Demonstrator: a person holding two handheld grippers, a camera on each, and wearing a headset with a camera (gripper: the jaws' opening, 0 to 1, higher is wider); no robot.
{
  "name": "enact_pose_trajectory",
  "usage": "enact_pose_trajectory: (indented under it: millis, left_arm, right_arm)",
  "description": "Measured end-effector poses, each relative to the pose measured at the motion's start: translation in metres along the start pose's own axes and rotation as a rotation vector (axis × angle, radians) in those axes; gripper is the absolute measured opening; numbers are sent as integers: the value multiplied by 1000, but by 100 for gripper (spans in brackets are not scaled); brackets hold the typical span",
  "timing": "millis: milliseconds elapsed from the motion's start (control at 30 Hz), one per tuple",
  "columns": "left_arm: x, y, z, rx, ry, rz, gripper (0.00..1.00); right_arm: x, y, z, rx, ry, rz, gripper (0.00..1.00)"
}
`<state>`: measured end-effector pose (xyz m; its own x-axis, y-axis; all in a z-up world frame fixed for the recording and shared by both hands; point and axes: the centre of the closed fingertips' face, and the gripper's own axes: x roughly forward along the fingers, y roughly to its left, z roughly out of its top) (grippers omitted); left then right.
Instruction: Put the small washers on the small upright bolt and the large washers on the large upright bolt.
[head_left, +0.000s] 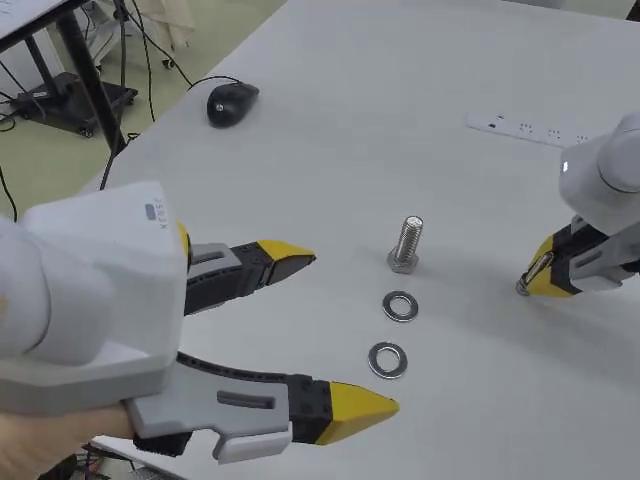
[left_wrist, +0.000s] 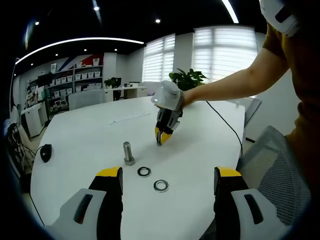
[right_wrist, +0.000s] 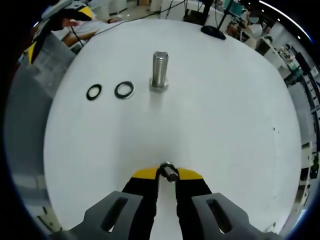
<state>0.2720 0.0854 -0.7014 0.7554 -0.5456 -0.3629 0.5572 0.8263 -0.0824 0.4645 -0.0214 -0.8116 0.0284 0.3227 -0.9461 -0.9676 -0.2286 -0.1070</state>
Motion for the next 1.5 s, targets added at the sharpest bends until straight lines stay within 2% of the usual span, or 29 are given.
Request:
enact_pose_trajectory:
  millis: [33, 167, 467, 767, 1033, 1300, 1500]
  left_arm:
    - [0, 0, 0, 0, 0, 0, 74]
    - [-1, 0, 0, 2, 0, 1, 74]
    - [-3, 0, 3, 11, -4, 5, 74]
    - [-9, -5, 7, 31, -13, 2, 74]
    - [-14, -10, 8, 47, -14, 6, 74]
    - [-23, -12, 11, 56, -23, 20, 74]
    - [-30, -10, 9, 59, -18, 35, 74]
  right_arm:
    - [0, -1, 2, 5, -13, -4, 13]
    - [-1, -1, 0, 7, -8, -8, 14]
    - [-18, 5, -4, 14, -15, -36, 15]
    - [-31, 25, 1, 13, -25, -46, 15]
    - [-35, 51, 22, -19, -59, -24, 15]
    - [-19, 86, 54, -93, -83, 37, 15]
    - [-7, 100, 73, -130, -101, 77, 15]
